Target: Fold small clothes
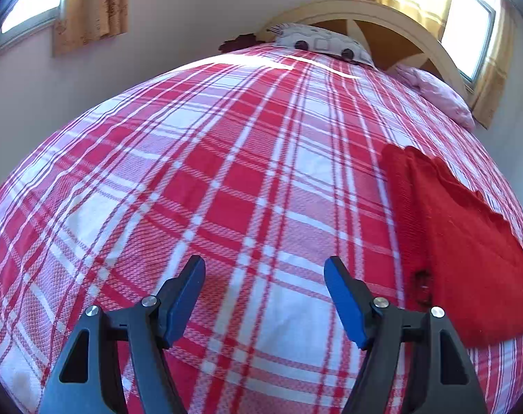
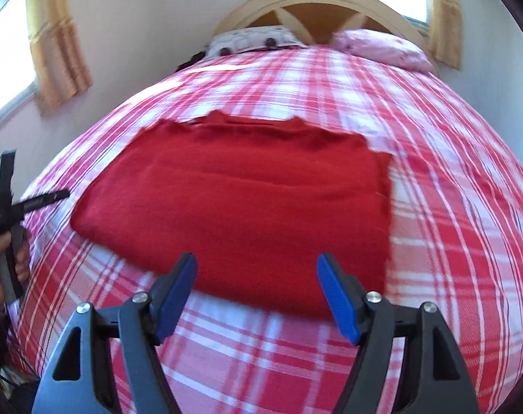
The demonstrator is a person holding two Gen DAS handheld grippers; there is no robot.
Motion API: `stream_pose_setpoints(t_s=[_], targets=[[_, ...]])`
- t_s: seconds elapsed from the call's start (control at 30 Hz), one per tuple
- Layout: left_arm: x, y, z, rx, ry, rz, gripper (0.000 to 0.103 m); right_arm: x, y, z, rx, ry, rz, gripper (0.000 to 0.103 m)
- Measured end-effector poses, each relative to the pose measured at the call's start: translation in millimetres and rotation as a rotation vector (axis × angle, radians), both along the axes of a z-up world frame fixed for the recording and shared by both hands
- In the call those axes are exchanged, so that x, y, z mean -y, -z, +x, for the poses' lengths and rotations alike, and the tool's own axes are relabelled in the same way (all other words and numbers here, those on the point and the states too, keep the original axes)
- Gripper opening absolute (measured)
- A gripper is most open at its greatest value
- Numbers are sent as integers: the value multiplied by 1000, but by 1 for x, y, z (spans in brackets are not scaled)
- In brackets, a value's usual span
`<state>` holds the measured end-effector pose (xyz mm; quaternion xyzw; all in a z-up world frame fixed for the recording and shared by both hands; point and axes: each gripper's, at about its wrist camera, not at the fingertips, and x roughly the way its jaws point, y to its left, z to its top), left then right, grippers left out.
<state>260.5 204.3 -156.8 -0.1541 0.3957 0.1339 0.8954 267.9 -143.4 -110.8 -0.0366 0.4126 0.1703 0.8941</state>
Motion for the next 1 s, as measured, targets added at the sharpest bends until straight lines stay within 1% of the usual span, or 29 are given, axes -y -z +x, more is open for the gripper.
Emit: stream_pose_setpoints(t_s=[0.07, 0.17, 0.3, 0.37, 0.53, 0.77, 0.87, 1.0], targets=[[-6, 3, -4, 13, -8, -33, 72, -19, 1, 1, -1, -43, -13, 75], [-7, 2, -5, 25, -6, -40, 72, -51, 4, 2, -3, -104, -37, 75], [-9, 3, -7, 41, 2, -60, 73, -95, 11, -1, 8, -197, -97, 73], [-11, 3, -7, 55, 3, -83, 74, -116, 14, -4, 22, -240, -130, 73], [-23, 5, -15, 111, 0, -181, 74, -163, 23, -16, 72, -346, -217, 73], [-34, 6, -21, 165, 0, -273, 74, -205, 33, -35, 176, -459, -358, 71], [-38, 6, -24, 186, -2, -310, 74, -217, 38, -40, 206, -483, -411, 69], [-40, 7, -26, 200, -2, -333, 74, -227, 45, -40, 235, -489, -466, 64]])
